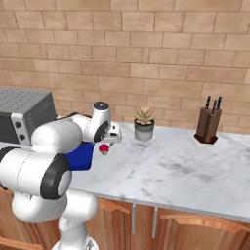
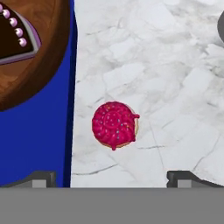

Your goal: Place the bowl with cake and the cupcake onto the tray.

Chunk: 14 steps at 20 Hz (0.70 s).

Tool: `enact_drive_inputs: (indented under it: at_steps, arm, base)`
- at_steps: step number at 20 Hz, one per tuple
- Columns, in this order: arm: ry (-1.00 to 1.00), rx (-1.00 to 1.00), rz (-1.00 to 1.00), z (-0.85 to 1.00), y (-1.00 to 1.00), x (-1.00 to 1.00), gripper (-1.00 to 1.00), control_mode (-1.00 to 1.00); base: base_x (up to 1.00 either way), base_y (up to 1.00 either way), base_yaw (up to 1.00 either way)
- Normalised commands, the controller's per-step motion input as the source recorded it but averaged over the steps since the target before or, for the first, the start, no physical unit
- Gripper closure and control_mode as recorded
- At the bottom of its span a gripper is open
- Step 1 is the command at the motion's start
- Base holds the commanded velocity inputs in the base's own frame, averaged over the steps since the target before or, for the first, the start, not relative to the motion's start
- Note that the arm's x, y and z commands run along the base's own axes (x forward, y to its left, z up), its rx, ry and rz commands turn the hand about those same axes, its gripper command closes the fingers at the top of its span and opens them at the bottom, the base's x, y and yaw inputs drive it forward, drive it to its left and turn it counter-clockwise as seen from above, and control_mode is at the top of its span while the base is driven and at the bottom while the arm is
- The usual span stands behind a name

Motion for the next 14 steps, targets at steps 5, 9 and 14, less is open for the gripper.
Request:
enact_drive_inputs:
  at_steps: [5,9,14]
  arm:
    - [0.0,0.02,0.0,-0.14,0.0,0.11,-1.0,-1.0]
    - [0.0,0.0,0.0,-0.09,0.0,0.09,-1.0,-1.0]
    - [-0.03,0.0,0.0,-0.14,0.0,0.06,-1.0,-1.0]
  base:
    - [0.0,0.0,0.0]
    - [0.0,0.0,0.0]
    - [0.0,0.0,0.0]
